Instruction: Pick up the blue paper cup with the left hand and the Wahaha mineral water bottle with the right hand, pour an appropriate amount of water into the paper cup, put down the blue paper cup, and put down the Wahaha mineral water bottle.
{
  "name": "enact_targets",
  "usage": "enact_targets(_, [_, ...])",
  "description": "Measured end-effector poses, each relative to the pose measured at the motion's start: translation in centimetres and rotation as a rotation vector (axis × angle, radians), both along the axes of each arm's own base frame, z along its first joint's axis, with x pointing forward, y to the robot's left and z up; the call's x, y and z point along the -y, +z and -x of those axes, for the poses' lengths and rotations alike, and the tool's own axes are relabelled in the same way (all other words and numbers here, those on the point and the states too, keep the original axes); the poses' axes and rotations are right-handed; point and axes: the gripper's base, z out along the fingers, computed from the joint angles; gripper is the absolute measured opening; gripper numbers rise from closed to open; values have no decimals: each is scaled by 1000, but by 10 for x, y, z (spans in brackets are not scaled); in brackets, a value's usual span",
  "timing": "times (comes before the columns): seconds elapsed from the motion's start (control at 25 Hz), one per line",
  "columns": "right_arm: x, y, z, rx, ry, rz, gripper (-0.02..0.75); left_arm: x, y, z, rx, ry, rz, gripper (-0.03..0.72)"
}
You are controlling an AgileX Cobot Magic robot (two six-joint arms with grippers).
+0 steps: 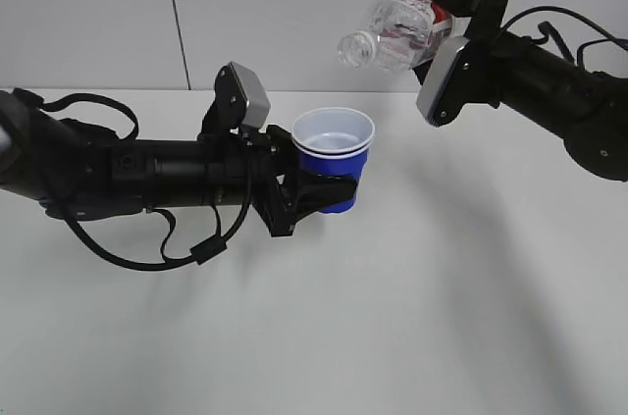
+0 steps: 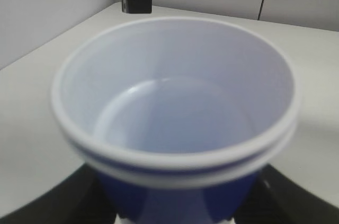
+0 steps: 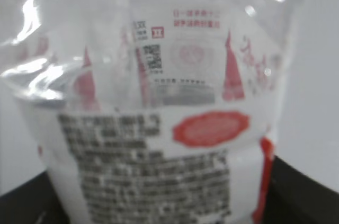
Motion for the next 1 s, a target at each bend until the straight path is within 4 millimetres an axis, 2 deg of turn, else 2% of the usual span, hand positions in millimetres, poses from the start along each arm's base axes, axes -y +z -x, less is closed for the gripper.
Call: enact_targets(1.0, [-1, 0, 1, 52, -1, 75, 486, 0, 1, -1, 3, 1, -3, 438])
